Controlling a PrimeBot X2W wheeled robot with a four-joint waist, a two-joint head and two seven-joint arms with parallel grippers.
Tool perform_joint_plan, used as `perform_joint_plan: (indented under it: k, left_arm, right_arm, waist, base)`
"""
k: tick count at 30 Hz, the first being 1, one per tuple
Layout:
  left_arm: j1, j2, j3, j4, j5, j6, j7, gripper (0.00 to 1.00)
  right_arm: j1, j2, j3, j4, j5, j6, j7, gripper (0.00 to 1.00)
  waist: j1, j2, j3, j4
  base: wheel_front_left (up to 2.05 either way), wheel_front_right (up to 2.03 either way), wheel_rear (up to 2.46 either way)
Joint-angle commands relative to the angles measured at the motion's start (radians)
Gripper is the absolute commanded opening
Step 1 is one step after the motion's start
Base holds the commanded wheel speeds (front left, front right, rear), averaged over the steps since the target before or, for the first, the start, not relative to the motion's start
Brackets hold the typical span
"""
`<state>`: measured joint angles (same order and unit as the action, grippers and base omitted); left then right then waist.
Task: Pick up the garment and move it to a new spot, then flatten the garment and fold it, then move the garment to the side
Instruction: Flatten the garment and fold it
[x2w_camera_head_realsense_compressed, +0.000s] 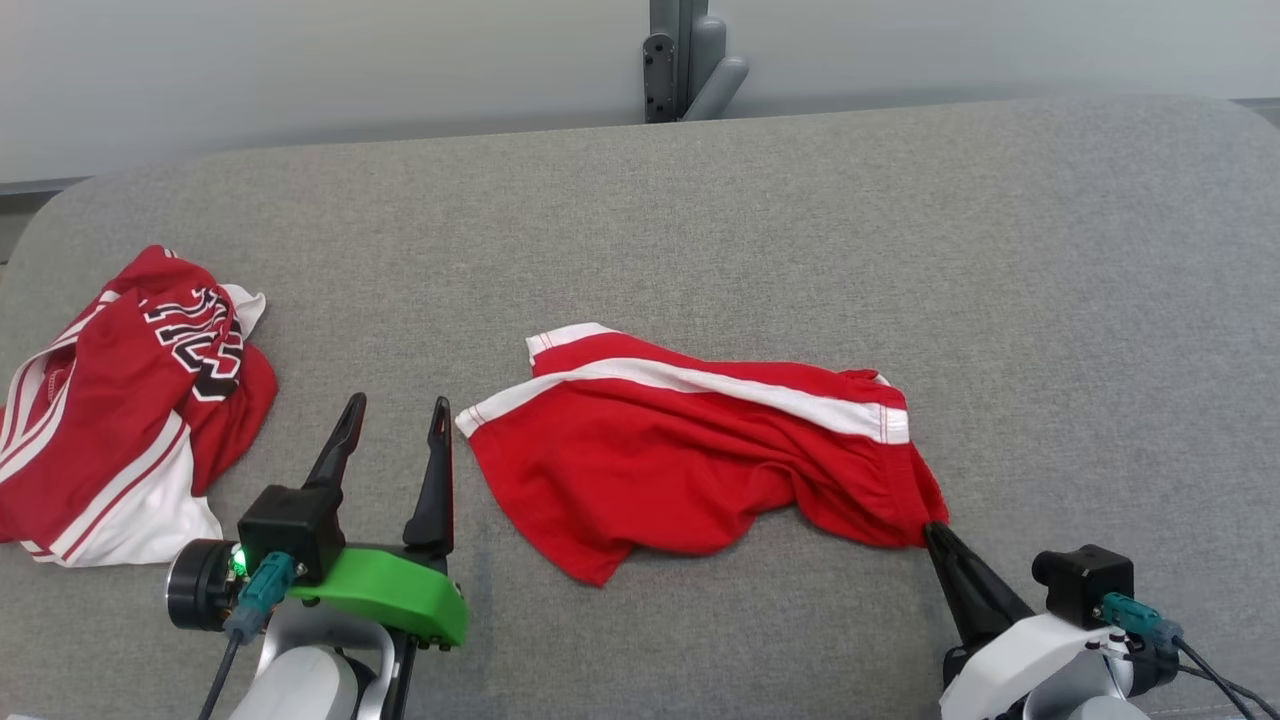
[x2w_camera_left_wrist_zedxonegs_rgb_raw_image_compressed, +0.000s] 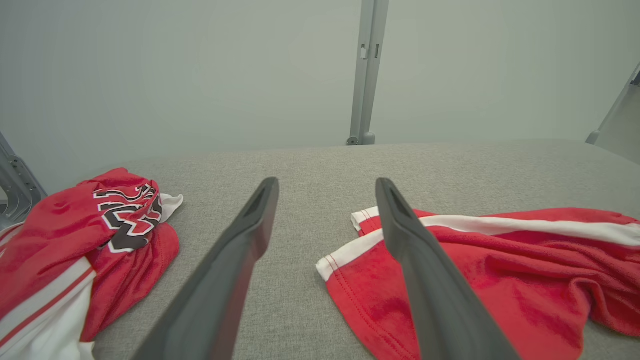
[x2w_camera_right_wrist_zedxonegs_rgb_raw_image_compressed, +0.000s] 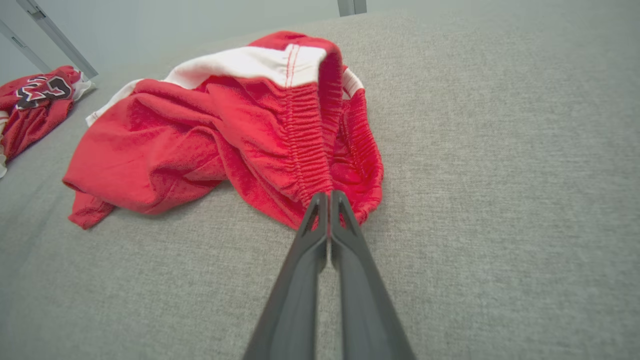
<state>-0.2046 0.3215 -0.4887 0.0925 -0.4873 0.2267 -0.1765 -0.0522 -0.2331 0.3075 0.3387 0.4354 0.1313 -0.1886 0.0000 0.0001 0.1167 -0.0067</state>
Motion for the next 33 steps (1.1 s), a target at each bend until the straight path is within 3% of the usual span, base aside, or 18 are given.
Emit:
perform_joint_plan:
  k: [1,16,33]
  left_arm:
    - [0.013,0.006,0.0,-0.002,0.006,0.006,0.001,1.0]
    - [0.071,0.024,0.015,-0.031,-0.013,0.047,0.005,1.0]
    - [0.059,0.03,0.001,-0.047,-0.042,0.034,0.039,1.0]
  right_arm:
    - [-0.008,0.004,-0.015,-0.008,-0.007,-0.001,-0.015,1.0]
    - [-0.018,0.095,-0.237,-0.21,-0.142,-0.001,-0.075,1.0]
    - [-0.01,0.127,-0.26,-0.246,-0.159,-0.001,-0.056,1.0]
  waist:
    - [0.0,-0.0001,-0.009,0.0]
    - [0.0,-0.0001,-0.075,-0.012]
    - [0.0,-0.0001,-0.058,-0.012]
  base:
    - [0.0,0.0,0.0]
    - [0.0,0.0,0.0]
    - [0.0,0.0,0.0]
